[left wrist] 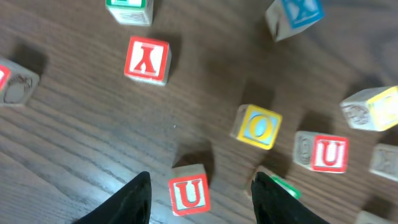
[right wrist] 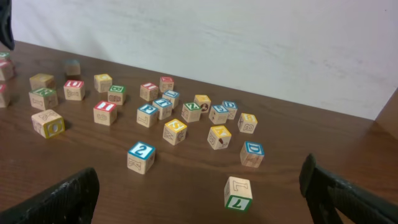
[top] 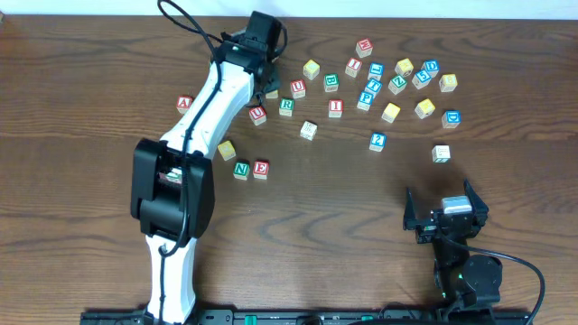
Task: Spell out NEURIPS
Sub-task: 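Raise the left gripper and move it over the red U block, then lower the left gripper and close it on the red U block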
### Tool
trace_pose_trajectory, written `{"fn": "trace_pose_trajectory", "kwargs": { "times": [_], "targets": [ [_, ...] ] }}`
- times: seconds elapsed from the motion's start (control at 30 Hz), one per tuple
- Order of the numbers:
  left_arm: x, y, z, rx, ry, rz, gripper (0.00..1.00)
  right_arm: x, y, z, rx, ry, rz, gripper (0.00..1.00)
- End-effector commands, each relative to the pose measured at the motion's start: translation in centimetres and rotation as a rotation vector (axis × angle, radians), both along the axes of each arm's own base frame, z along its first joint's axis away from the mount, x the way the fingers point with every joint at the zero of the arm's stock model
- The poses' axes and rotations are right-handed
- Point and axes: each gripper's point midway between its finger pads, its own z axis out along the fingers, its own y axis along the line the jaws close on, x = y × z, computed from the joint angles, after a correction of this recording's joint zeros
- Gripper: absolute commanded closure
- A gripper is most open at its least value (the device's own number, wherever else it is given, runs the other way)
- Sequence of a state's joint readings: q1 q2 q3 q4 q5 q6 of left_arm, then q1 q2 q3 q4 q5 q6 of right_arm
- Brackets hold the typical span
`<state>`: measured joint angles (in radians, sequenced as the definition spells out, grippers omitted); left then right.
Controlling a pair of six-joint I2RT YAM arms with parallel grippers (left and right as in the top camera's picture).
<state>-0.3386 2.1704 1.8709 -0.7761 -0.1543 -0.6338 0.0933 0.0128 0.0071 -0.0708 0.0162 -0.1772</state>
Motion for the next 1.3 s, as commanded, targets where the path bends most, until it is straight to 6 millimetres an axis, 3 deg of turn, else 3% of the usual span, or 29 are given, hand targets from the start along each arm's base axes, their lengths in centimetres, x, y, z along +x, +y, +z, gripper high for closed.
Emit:
{"fn": "trace_pose_trajectory", "kwargs": {
  "times": [0.0, 0.3, 0.53, 0.6, 1.27],
  "targets": [
    [0.0, -0.4, 0.2, -0.024, 0.003, 0.049, 0.49, 0.0, -0.2, -0.1, -0.007, 0.0, -0.008, 0.01],
    [-1.7, -1.1, -0.9, 0.01, 0.062, 0.054, 0.49, 0.0, -0.2, -0.1, -0.007, 0.0, -0.008, 0.01],
    [-2.0, -1.4, -3.7, 0.031, 0.115, 0.053, 0.49, 0.0, -0.2, -0.1, -0.007, 0.0, -0.008, 0.01],
    [-2.4, -1.2, -4.7, 0.044, 0.145, 0.054, 0.54, 0.0, -0.2, -0.1, -0.007, 0.0, -0.008, 0.01],
    [-3.4, -0.2, -6.1, 0.089, 0.179, 0.057, 0.54, 0.0, -0.2, -0.1, -0.007, 0.0, -0.008, 0.01]
  ]
}}
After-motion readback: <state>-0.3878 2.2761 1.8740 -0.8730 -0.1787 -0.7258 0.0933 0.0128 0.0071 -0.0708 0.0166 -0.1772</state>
